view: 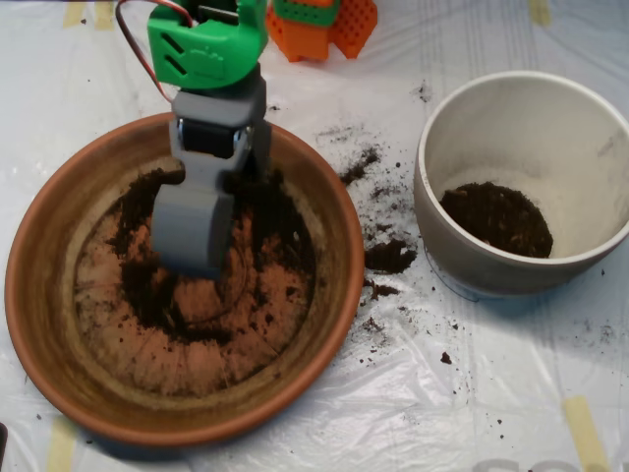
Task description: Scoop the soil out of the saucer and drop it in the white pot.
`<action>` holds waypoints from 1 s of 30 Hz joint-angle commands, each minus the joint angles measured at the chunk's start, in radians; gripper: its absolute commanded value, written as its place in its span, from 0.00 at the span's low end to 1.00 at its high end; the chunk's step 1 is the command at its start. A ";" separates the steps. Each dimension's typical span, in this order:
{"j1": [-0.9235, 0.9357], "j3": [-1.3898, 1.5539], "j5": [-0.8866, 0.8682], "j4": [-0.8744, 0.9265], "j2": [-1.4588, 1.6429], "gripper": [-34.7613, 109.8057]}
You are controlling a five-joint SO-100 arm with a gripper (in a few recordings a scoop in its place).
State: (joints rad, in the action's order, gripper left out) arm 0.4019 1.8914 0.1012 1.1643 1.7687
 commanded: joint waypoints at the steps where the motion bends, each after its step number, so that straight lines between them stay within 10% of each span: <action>1: 0.051 -0.002 0.012 -0.021 0.003 0.57; 30: 0.169 -0.537 0.064 0.112 -0.641 0.61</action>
State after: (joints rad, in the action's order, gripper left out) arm 0.5522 1.4711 0.1457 1.2533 1.1305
